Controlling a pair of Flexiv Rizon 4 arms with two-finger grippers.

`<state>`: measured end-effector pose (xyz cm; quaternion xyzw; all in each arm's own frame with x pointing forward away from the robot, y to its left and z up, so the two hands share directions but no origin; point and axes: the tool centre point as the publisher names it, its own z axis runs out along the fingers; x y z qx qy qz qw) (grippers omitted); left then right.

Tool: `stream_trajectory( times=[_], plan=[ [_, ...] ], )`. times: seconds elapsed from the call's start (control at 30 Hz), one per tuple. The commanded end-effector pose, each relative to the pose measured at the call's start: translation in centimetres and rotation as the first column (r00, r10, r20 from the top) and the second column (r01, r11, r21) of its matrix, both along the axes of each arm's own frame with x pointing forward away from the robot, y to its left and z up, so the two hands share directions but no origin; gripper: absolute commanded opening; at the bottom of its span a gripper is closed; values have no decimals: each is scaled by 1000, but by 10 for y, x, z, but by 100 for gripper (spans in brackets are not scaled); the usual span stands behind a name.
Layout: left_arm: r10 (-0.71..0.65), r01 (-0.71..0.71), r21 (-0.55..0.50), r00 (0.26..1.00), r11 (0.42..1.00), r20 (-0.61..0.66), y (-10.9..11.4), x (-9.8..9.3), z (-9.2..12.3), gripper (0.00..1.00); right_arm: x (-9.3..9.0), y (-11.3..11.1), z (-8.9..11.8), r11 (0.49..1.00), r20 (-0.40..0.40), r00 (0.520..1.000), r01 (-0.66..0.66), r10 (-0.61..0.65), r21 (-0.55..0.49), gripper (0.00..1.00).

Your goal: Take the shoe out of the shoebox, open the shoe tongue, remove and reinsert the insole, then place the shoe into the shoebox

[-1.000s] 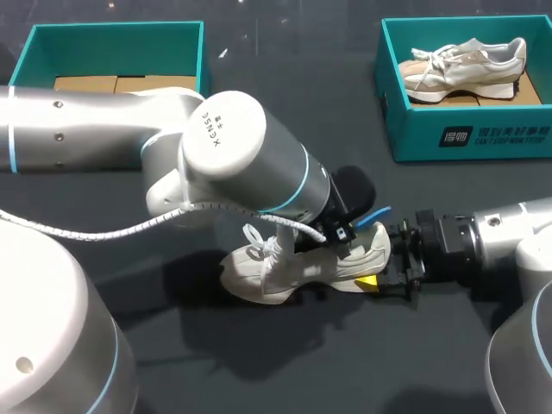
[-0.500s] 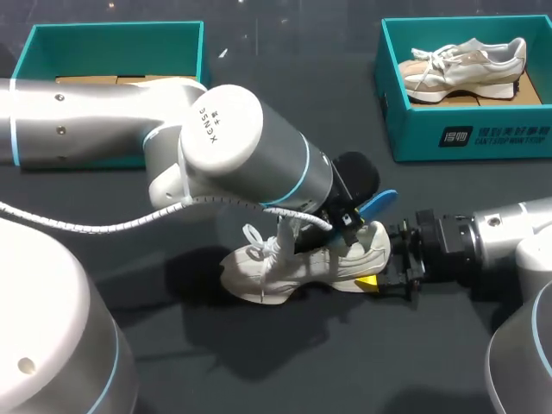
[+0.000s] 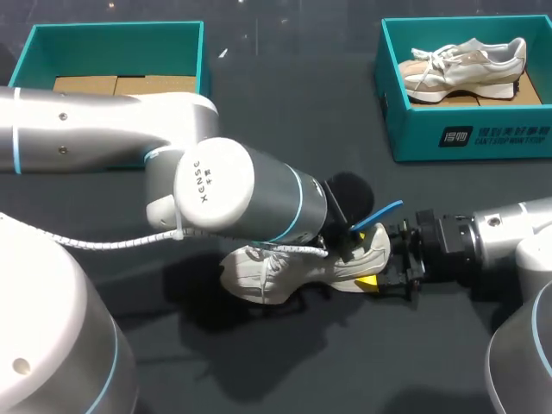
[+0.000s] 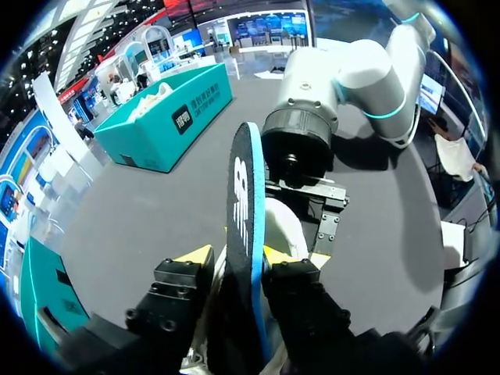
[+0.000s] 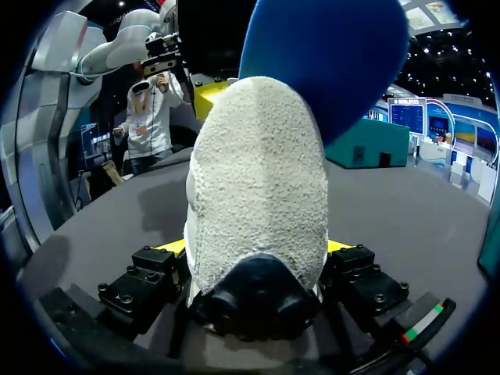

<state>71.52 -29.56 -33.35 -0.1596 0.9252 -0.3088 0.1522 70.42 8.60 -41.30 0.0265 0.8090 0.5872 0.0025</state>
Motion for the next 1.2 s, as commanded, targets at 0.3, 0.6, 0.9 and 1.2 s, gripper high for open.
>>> stream_trajectory(
  times=[0.3,0.6,0.9,1.2],
  plan=[
    [14,-13,-12,1000,1000,10,-10,7,-12,0,-1,0,-1,1000,-1,1000,0,0,-4,0],
    [-25,21,-30,992,999,-127,-7,7,19,0,-1,0,-1,1000,-1,1000,0,0,-4,0],
    [-152,138,-68,936,988,-318,-9,-9,81,0,-1,0,-1,1000,-1,1000,0,0,-4,0],
    [-234,198,-132,901,971,-366,-10,-24,119,0,-1,0,-1,1000,-1,1000,0,0,-4,0]
  ],
)
